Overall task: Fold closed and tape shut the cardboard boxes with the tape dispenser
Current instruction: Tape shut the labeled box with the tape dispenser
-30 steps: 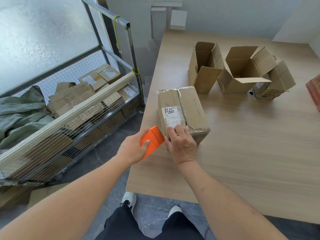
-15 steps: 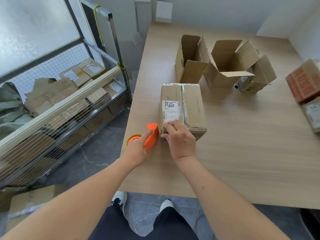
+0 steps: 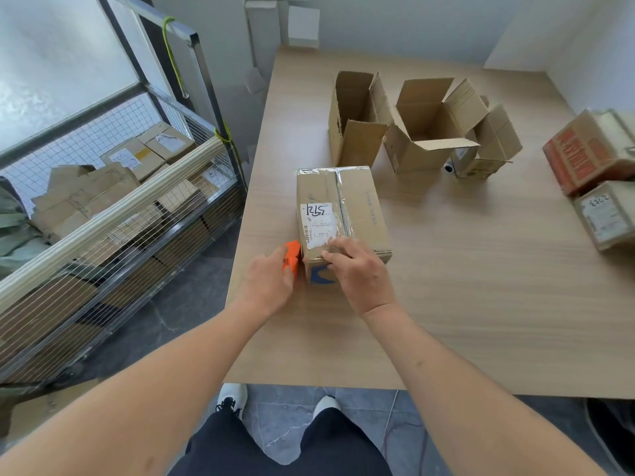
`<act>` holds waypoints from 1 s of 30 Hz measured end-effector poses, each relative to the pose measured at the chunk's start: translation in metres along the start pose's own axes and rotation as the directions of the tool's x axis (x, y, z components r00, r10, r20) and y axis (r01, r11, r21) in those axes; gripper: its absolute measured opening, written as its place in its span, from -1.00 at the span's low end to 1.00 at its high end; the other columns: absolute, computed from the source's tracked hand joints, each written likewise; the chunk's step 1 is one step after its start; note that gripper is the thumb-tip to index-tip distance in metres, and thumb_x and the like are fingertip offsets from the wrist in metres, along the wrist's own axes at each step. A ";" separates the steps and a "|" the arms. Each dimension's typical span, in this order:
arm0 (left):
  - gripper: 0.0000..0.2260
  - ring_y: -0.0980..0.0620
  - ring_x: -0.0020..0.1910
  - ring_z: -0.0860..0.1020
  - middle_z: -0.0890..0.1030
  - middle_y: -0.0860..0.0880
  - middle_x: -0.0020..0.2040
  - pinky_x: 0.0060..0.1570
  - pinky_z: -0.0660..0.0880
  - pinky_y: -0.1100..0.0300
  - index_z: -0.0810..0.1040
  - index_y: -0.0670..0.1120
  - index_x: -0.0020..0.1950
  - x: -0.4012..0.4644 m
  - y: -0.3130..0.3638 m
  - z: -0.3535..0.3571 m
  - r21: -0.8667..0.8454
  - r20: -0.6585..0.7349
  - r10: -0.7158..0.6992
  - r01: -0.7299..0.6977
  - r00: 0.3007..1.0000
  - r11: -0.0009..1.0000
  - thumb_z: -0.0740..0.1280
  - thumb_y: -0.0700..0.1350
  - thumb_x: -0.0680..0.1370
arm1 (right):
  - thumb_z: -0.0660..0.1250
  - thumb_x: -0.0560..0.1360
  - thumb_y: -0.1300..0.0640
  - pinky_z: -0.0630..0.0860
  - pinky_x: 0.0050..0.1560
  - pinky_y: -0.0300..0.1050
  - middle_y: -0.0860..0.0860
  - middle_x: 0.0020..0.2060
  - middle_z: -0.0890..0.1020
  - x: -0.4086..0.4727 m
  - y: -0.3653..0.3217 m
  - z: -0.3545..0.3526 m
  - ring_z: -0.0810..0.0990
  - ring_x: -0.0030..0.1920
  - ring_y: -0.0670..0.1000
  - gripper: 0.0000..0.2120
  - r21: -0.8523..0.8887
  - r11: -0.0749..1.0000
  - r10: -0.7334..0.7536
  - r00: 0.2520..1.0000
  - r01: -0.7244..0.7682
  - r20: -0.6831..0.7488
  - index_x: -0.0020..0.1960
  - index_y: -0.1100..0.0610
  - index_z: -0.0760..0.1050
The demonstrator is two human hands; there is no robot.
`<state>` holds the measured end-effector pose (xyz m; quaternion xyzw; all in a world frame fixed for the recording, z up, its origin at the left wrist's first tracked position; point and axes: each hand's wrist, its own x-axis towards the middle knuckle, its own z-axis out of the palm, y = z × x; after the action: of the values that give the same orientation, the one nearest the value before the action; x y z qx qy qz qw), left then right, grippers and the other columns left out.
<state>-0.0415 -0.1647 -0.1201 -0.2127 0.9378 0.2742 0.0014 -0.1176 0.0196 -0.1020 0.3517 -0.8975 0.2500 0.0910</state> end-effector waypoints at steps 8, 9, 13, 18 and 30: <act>-0.67 -0.34 0.40 0.44 0.42 -0.36 0.43 0.32 0.47 -0.17 0.61 -0.20 0.34 0.012 0.038 -0.018 -0.046 -0.124 0.414 -0.422 0.902 0.905 0.44 -0.15 0.59 | 0.61 0.31 0.23 0.59 -0.08 0.04 0.02 -0.08 0.59 -0.010 0.018 -0.020 0.56 -0.09 0.16 -0.70 -0.067 0.986 0.147 0.988 -0.149 -0.041 0.00 0.03 0.69; -0.66 -0.35 0.44 0.41 0.39 -0.37 0.46 0.37 0.43 -0.18 0.63 -0.21 0.32 0.015 0.040 -0.015 -0.045 -0.077 0.452 -0.456 0.889 0.889 0.47 -0.15 0.57 | 0.60 0.32 0.26 0.60 -0.12 0.05 0.04 -0.09 0.58 -0.012 0.022 -0.023 0.55 -0.09 0.16 -0.68 -0.063 0.985 0.160 0.986 -0.162 -0.039 0.03 0.04 0.69; -0.63 -0.33 0.53 0.30 0.37 -0.34 0.50 0.53 0.24 -0.14 0.63 -0.16 0.33 0.020 0.041 -0.003 -0.066 0.064 0.464 -0.460 0.884 0.885 0.51 -0.22 0.52 | 0.53 0.40 0.32 0.59 -0.20 0.02 0.05 -0.05 0.58 -0.015 0.038 -0.032 0.52 -0.03 0.14 -0.66 -0.059 0.974 0.217 0.976 -0.219 -0.032 0.13 0.08 0.68; -0.63 -0.33 0.52 0.31 0.40 -0.34 0.47 0.52 0.26 -0.20 0.65 -0.19 0.29 0.025 0.039 -0.001 -0.119 0.066 0.486 -0.476 0.872 0.871 0.51 -0.32 0.49 | 0.48 0.43 0.36 0.48 -0.07 -0.23 0.01 -0.05 0.59 -0.013 0.062 -0.041 0.51 0.05 0.10 -0.71 0.054 0.950 0.308 0.951 -0.308 0.014 0.11 0.14 0.68; -0.45 -0.17 0.59 0.21 0.30 -0.13 0.56 0.55 0.23 -0.12 0.58 -0.08 0.40 0.038 0.026 -0.011 -0.107 0.164 0.517 -0.506 0.840 0.856 0.39 -0.50 0.48 | 0.58 0.34 0.27 0.38 -0.14 -0.19 0.02 -0.08 0.65 -0.001 0.084 -0.049 0.62 -0.08 0.08 -0.68 0.144 0.899 0.412 0.910 -0.414 0.045 0.09 0.13 0.72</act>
<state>-0.0850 -0.1664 -0.1018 0.0721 0.9476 0.3112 0.0101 -0.1738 0.0978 -0.0926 0.1612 -0.9308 0.3282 0.0030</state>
